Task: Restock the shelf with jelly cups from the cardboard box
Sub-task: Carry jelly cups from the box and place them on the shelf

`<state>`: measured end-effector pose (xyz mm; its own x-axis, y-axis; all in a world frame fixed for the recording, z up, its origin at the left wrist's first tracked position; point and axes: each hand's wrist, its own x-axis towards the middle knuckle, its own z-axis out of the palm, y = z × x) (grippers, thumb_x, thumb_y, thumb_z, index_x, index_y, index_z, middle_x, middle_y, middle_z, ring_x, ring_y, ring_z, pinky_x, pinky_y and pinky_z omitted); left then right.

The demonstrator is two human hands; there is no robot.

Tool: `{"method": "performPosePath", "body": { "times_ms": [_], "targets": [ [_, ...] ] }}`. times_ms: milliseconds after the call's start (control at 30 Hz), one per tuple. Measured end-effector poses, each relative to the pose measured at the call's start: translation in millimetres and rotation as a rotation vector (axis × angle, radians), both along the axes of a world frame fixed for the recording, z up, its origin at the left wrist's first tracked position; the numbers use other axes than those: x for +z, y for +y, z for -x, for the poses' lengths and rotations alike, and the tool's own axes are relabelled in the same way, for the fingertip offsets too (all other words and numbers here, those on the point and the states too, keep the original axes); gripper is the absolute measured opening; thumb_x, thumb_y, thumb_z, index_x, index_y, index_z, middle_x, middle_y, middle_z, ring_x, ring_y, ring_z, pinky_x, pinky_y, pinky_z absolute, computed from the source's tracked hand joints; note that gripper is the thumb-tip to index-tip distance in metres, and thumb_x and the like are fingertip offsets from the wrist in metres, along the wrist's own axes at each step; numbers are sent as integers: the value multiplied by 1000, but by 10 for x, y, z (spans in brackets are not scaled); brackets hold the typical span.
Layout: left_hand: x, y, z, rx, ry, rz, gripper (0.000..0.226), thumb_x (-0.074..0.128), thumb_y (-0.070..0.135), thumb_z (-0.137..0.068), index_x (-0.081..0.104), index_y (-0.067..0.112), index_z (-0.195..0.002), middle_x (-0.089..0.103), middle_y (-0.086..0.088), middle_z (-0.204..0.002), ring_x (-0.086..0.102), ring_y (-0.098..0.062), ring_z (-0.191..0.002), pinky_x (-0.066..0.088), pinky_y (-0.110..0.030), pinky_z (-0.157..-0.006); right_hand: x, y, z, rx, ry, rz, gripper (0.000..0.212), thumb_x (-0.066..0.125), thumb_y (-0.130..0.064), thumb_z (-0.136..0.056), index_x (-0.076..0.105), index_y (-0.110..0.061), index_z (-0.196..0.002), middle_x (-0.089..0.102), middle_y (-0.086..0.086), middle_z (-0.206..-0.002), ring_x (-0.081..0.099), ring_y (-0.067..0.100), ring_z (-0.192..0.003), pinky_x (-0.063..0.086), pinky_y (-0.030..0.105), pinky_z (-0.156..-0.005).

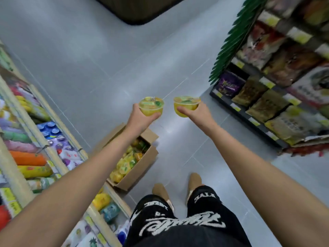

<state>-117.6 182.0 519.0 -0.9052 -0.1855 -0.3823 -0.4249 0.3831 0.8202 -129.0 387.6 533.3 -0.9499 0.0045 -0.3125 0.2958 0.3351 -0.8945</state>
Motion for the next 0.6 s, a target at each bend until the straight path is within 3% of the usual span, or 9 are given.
{"method": "performPosePath", "body": {
  "times_ms": [100, 233, 333, 400, 500, 600],
  "targets": [
    [308, 523, 201, -98, 77, -4, 65, 79, 26, -76, 40, 8, -125, 53, 2, -111, 54, -14, -103, 39, -22, -82, 235, 537, -67, -130, 69, 8, 39, 81, -32, -73, 67, -21, -108, 69, -8, -105, 64, 6, -96, 49, 24, -87],
    [675, 1361, 344, -218, 155, -30, 66, 78, 25, -77, 38, 9, -126, 52, 1, -115, 53, -14, -102, 40, -23, -83, 586, 1354, -207, -241, 105, 0, 29, 79, -21, -78, 61, -29, -99, 65, -11, -100, 62, 6, -95, 47, 17, -83],
    [941, 2075, 389, -261, 204, -72, 65, 78, 28, -77, 38, 9, -124, 52, -1, -116, 54, -17, -103, 43, -25, -84, 853, 2019, -295, -307, 141, -14, 29, 77, -19, -80, 55, -27, -98, 59, -17, -91, 56, -5, -79, 42, 0, -64],
    [1115, 2560, 408, -290, 233, -112, 65, 77, 26, -78, 37, 8, -126, 51, -2, -117, 53, -16, -104, 42, -24, -83, 1013, 2452, -336, -358, 162, -33, 34, 77, -26, -80, 56, -23, -106, 60, -16, -94, 57, -4, -81, 43, 5, -66],
    [1381, 3263, 427, -341, 277, -166, 68, 76, 24, -79, 35, 7, -131, 48, -1, -117, 51, -14, -103, 40, -22, -81, 1267, 3089, -395, -430, 207, -70, 59, 78, -38, -77, 53, -16, -126, 60, -7, -112, 58, 10, -102, 43, 20, -80],
    [1622, 3888, 482, -400, 333, -197, 70, 74, 25, -82, 33, 7, -136, 46, 0, -118, 48, -12, -104, 40, -17, -79, 1550, 3651, -432, -481, 253, -103, 62, 77, -41, -78, 49, -17, -127, 56, -7, -112, 56, 11, -103, 45, 24, -81]
  ]
}}
